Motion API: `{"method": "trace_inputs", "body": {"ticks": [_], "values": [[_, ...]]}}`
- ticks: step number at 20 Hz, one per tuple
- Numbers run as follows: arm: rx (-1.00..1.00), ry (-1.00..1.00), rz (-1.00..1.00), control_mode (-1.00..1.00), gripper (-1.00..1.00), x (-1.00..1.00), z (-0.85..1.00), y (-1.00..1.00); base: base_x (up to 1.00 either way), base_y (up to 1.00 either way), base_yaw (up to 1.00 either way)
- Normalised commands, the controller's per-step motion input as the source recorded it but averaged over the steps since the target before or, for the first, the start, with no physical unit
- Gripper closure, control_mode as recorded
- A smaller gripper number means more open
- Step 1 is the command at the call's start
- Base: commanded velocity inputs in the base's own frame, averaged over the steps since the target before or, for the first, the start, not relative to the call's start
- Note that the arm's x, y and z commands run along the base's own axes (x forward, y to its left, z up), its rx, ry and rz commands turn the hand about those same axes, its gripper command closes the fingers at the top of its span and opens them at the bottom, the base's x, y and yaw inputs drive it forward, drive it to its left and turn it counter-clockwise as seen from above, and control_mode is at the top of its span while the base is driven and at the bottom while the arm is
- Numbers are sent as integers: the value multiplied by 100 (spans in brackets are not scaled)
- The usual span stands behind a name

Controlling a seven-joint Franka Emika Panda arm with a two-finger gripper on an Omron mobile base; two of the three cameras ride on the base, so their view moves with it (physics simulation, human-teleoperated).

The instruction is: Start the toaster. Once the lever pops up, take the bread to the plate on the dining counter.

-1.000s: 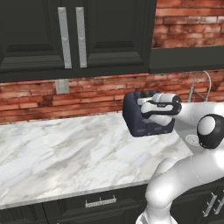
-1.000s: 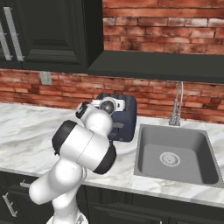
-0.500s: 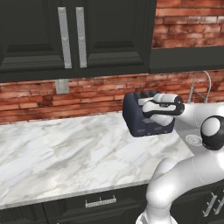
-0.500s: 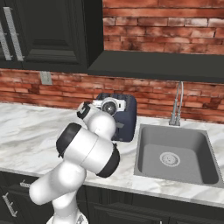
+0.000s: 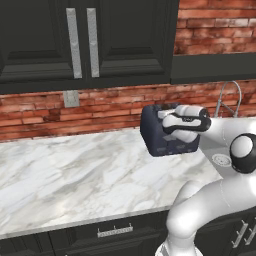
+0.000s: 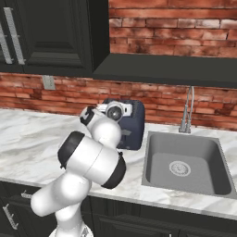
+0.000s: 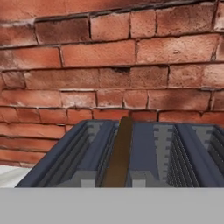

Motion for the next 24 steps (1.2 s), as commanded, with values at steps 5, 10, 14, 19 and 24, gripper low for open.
{"method": "trace_inputs", "body": {"ticks": [5, 10, 14, 19, 24], "values": [[0, 0, 0, -100, 100, 0, 26, 1, 0, 0, 0], [0, 1, 0, -100, 100, 0, 0, 0, 0, 0, 0], [0, 0, 0, -100, 100, 0, 0, 0, 0, 0, 0], [0, 0, 0, -100, 100, 0, 0, 0, 0, 0, 0], [0, 0, 0, -100, 100, 0, 0, 0, 0, 0, 0]]}}
